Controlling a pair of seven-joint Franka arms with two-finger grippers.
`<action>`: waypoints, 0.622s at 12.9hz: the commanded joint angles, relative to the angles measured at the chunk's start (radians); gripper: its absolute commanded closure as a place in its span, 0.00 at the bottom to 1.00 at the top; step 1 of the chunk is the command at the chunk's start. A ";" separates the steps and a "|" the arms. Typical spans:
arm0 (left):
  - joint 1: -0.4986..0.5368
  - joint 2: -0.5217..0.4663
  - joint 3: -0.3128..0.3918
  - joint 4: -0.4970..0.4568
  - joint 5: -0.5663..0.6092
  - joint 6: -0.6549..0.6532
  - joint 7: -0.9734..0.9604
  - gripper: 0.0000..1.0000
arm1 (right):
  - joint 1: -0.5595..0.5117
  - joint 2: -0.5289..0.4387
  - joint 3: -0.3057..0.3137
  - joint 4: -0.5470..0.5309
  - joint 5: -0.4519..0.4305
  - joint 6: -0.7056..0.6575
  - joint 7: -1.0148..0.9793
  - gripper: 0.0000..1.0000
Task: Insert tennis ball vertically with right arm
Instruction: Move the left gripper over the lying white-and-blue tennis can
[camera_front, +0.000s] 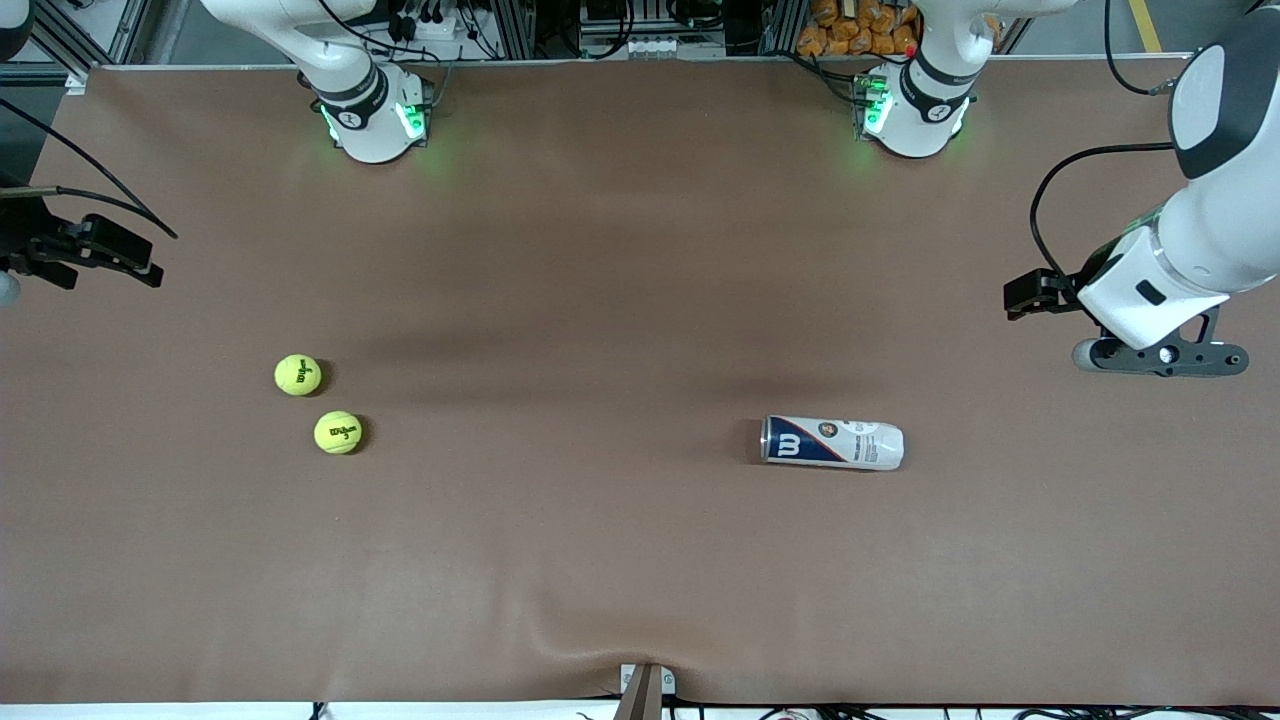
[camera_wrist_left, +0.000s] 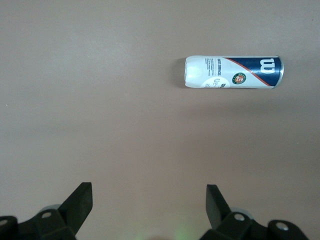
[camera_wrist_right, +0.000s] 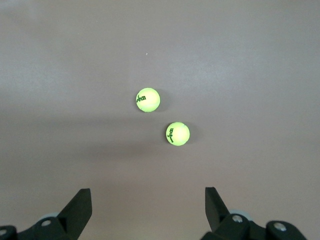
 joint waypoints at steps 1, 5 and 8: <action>0.008 -0.022 -0.004 0.004 0.017 -0.006 0.006 0.00 | 0.000 0.000 0.004 0.008 -0.007 -0.009 0.011 0.00; 0.009 -0.040 0.001 0.004 0.016 -0.006 0.006 0.00 | 0.001 0.002 0.004 0.008 -0.007 -0.007 0.011 0.00; 0.008 -0.040 -0.001 0.002 0.019 -0.006 0.000 0.00 | 0.000 0.010 0.004 0.008 -0.007 -0.005 0.011 0.00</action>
